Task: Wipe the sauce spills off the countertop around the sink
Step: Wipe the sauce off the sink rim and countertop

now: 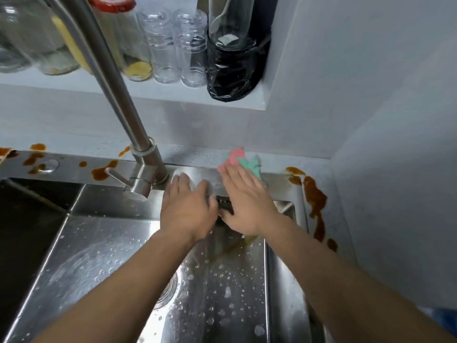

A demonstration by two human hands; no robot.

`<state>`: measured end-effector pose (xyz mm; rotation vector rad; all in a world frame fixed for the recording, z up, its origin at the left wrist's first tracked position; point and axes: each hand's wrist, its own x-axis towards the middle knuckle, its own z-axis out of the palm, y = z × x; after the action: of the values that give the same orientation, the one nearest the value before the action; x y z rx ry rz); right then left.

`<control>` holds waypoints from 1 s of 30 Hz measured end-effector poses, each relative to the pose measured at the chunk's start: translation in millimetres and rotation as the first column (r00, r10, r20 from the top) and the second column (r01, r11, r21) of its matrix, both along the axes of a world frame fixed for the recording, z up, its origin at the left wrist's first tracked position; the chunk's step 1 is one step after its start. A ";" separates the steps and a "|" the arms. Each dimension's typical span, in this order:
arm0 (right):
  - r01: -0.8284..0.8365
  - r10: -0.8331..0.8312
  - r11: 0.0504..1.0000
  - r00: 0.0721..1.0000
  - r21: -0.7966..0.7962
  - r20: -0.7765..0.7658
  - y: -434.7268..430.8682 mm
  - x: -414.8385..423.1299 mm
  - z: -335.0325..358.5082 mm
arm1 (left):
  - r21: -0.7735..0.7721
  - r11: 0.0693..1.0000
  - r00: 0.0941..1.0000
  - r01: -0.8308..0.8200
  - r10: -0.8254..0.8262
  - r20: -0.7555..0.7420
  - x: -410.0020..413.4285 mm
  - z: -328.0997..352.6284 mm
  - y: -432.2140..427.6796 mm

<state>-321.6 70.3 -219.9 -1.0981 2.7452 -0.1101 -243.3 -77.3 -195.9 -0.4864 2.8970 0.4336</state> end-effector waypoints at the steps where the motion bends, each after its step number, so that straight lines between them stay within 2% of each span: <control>1: -0.004 0.004 1.000 1.000 0.004 0.011 13.0 -2.8 1.7 | -0.027 0.999 0.998 0.037 -0.038 -0.043 -6.2 -1.4 0.8; 5: 0.297 -0.299 0.954 0.954 0.046 0.035 64.6 -8.7 -3.9 | -0.012 0.991 0.989 0.137 -0.137 -0.048 -27.4 -11.0 4.4; 7: 0.367 -0.368 0.929 0.929 0.034 0.024 54.4 -10.2 -6.5 | -0.026 0.985 0.982 0.168 -0.169 -0.079 -36.8 -16.9 7.0; 10: 0.281 -0.279 0.960 0.957 -0.011 0.082 44.7 0.4 -5.5 | -0.036 0.986 0.982 0.161 -0.164 -0.093 -47.2 -25.3 9.0; 12: 0.235 -0.234 0.972 0.968 0.002 0.085 67.2 8.9 -2.6 | -0.082 0.983 0.983 0.162 -0.168 -0.071 -50.7 -30.5 11.6; 14: 0.328 -0.329 0.944 0.941 0.025 0.084 88.4 3.2 -0.3 | -0.114 0.982 0.983 0.154 -0.164 -0.081 -50.9 -35.8 13.0; 17: 0.448 -0.449 0.893 0.889 0.034 0.085 74.7 -17.7 -0.5 | -0.117 0.983 0.981 0.144 -0.157 -0.112 -50.8 -38.8 14.5; 22: 0.307 -0.307 0.951 0.947 0.014 0.092 70.7 14.2 -0.9 | -0.152 0.980 0.980 0.130 -0.150 -0.131 -50.0 -39.7 16.3; 27: 0.433 -0.434 0.901 0.897 0.037 0.084 80.7 -22.8 2.3 | -0.160 0.975 0.980 0.157 -0.174 -0.100 -48.6 -37.5 12.1; 30: 0.517 -0.515 0.856 0.853 -0.003 0.086 82.7 -1.0 1.9 | -0.157 0.973 0.979 0.167 -0.182 -0.089 -48.2 -34.6 10.7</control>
<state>-322.6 153.1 -218.0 -0.3168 2.8909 -0.2566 -291.5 -66.6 -230.5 -0.2310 3.0532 0.2237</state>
